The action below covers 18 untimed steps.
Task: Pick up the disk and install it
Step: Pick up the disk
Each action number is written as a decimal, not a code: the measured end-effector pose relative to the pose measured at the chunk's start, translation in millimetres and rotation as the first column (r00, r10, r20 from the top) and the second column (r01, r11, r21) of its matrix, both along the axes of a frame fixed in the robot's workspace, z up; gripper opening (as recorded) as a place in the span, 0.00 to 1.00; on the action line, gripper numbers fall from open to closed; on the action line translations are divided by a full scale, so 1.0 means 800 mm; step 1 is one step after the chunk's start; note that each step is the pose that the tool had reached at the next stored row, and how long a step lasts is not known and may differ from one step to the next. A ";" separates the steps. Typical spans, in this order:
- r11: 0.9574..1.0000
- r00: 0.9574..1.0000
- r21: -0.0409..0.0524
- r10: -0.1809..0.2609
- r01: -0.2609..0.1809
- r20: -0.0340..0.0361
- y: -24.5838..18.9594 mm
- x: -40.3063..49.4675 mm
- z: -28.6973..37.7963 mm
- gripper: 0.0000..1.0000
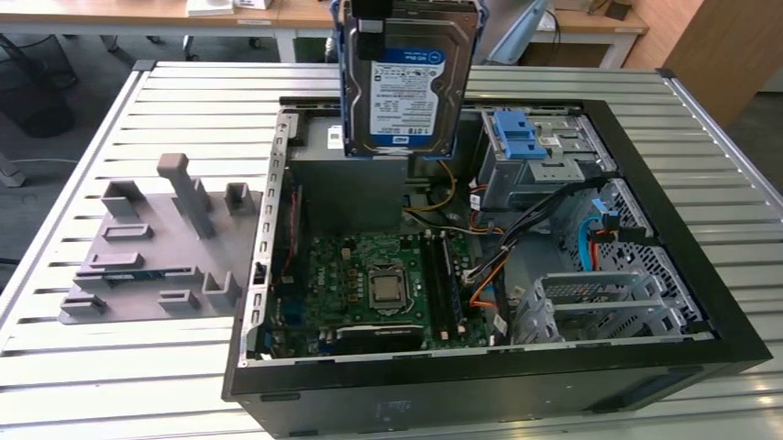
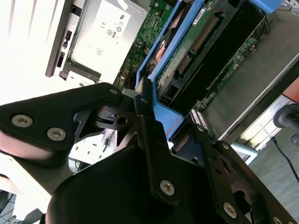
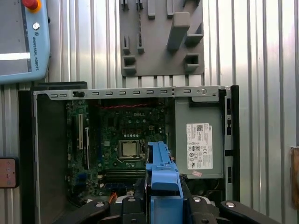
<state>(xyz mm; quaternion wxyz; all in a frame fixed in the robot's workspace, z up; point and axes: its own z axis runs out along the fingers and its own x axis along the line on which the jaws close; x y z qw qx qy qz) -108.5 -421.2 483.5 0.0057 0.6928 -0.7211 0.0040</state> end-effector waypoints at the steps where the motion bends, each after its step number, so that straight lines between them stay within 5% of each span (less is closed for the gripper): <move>1: 1.000 1.000 0.000 0.000 0.000 0.000 -0.0008 0.000 0.0000 0.36; 7: 1.000 1.000 0.000 0.000 0.000 0.000 -0.0078 0.001 -0.0003 0.36; 18: 1.000 1.000 0.000 -0.001 0.001 0.000 -0.0085 0.020 -0.0014 0.36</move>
